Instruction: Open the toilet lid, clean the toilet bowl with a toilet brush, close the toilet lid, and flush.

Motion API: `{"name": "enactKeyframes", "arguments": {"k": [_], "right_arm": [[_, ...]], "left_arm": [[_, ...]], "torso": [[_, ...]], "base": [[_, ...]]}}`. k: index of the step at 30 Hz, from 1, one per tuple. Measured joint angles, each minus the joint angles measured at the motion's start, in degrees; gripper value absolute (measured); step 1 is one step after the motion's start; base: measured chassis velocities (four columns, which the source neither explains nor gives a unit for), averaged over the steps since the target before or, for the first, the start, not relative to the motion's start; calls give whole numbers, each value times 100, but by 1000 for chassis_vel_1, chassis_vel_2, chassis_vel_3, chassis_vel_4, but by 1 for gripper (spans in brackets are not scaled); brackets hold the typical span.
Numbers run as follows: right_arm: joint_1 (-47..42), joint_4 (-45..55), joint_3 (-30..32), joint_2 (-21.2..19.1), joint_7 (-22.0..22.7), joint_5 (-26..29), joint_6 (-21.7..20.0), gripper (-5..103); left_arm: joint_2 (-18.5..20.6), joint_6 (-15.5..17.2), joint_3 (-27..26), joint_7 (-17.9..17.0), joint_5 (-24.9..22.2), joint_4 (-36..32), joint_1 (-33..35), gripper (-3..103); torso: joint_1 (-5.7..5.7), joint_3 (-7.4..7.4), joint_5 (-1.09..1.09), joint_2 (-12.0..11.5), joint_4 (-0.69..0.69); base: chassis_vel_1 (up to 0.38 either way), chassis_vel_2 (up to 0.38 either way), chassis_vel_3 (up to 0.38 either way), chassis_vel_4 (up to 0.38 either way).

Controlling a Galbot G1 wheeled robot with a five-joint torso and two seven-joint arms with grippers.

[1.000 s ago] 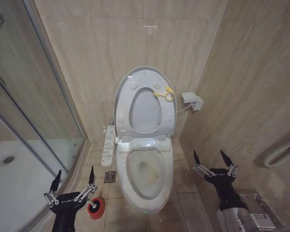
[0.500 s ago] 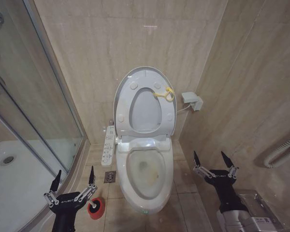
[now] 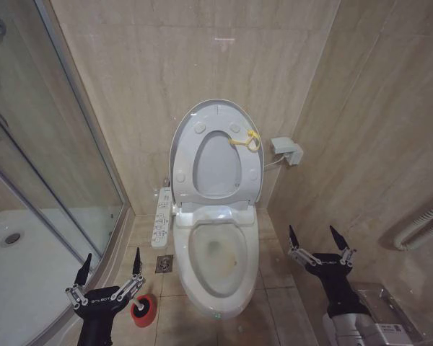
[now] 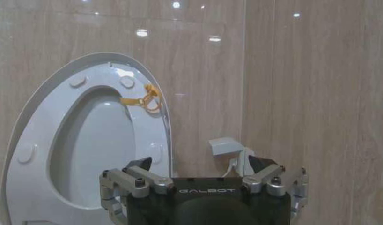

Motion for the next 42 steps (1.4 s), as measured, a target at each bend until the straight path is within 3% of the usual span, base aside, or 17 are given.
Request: {"name": "enactKeyframes", "arguments": {"k": [42], "right_arm": [[4,-6,0,-3,5,1,-5,100]], "left_arm": [[0,0,0,0,0,0,0,100]], "torso": [[-1,0,0,0,0]], "base": [[0,0,0,0]]}}
